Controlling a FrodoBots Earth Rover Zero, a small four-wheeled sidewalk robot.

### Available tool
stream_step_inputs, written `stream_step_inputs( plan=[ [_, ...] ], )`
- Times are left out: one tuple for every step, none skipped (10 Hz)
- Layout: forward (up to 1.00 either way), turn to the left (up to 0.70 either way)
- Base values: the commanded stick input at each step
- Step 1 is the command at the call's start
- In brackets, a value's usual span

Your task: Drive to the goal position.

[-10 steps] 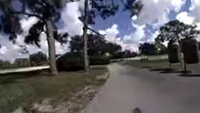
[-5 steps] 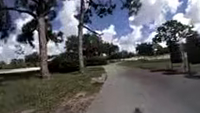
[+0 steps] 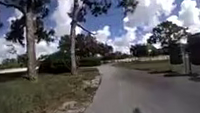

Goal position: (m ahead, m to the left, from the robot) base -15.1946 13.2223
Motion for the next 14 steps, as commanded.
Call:
stream_step_inputs(
  plan=[
    [-0.7, 0.0],
    [-0.7, 0.0],
    [-0.7, 0.0],
    [-0.7, 0.0],
    [-0.67, 0.0],
    [-0.58, 0.0],
    [-0.49, 0.0],
    [-0.4, 0.0],
    [-0.3, 0.0],
    [-0.21, 0.0],
    [-0.12, 0.0],
    [-0.03, 0.0],
    [0.0, 0.0],
    [0.0, 0.0]
  ],
)
